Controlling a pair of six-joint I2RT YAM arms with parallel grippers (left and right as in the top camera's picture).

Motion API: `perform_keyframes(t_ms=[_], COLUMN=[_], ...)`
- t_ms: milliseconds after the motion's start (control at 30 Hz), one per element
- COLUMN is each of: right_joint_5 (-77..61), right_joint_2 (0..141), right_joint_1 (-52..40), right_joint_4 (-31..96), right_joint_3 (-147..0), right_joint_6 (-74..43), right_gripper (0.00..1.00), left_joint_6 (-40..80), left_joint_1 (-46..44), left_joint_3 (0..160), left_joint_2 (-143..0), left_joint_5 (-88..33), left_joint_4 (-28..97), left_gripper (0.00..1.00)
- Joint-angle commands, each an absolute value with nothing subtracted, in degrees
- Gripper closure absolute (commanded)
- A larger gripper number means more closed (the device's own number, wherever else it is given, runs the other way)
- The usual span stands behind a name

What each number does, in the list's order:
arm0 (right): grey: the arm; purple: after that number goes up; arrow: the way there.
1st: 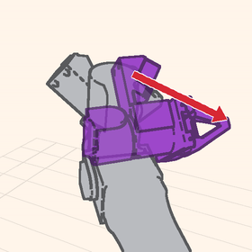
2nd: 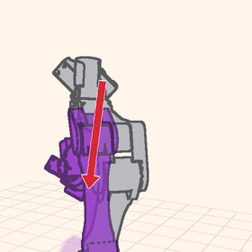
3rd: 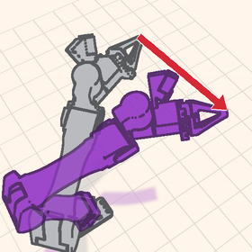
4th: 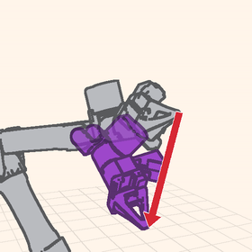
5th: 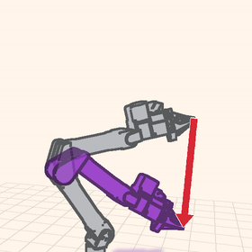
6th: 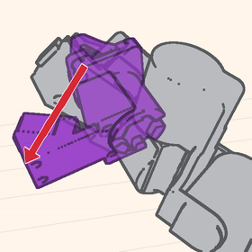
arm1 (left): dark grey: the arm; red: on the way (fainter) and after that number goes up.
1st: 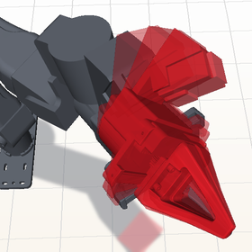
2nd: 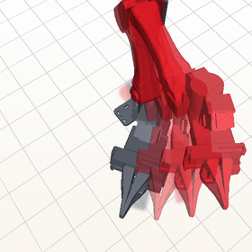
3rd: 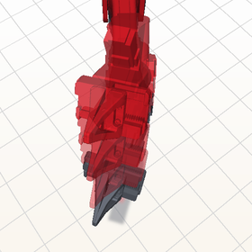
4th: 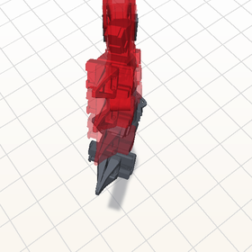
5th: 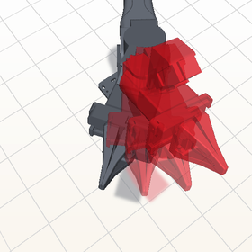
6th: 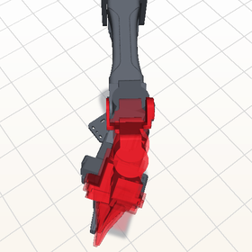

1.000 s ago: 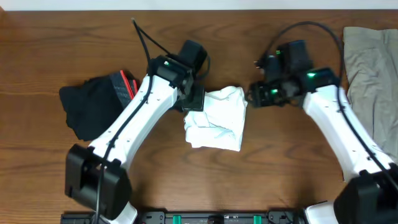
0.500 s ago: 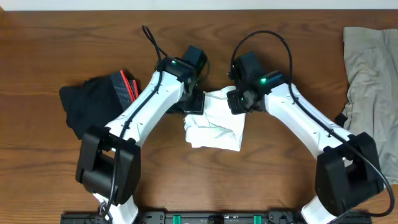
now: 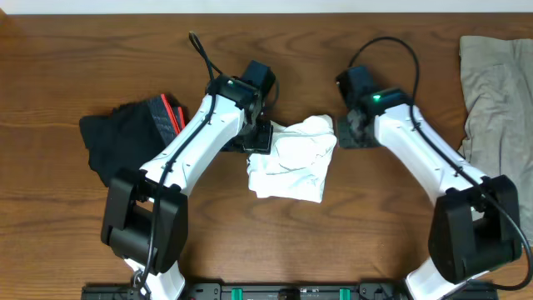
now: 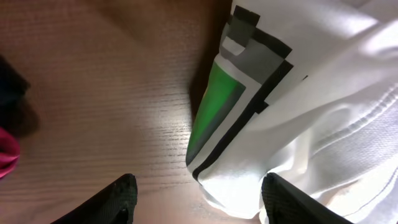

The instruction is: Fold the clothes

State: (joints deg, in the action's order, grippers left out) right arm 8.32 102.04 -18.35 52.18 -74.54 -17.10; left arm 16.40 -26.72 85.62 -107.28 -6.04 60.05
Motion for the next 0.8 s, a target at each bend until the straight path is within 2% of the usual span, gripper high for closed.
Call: perform_keyframes(t_ms=[0, 133, 200, 300, 567, 767], right_joint_5=[-1.6, -27.6, -34.0, -32.1, -26.3, -19.3], right_joint_2=[101.8, 99.8, 99.4, 99.9, 102.1, 105.2], right_joint_1=[-16.8, -16.7, -17.8, -20.7, -29.8, -34.3], right_joint_4=[51.7, 51.1, 50.0, 47.2, 39.3, 35.8], right_joint_3=[-75.3, -75.3, -75.3, -75.3, -75.3, -75.3], right_joint_6=[-13.4, -4.6, -4.7, -8.0, -16.4, -23.8], right_gripper=[0.74, 0.64, 0.62, 0.58, 0.54, 0.52], left_joint_6=[15.0, 14.9, 14.8, 14.9, 14.9, 14.9], left_joint_1=[-26.5, -26.4, -26.0, -24.6, -19.5, -18.9], left_joint_3=[85.3, 85.3, 85.3, 85.3, 85.3, 85.3], left_joint_2=[-107.9, -107.9, -107.9, -107.9, -107.8, -107.8], left_joint_5=[-6.3, -1.5, -0.2, 0.5, 0.5, 0.5], left_joint_4=[60.8, 63.5, 65.0, 66.1, 67.3, 67.9], left_gripper=[0.33, 0.33, 0.33, 0.33, 0.33, 0.33])
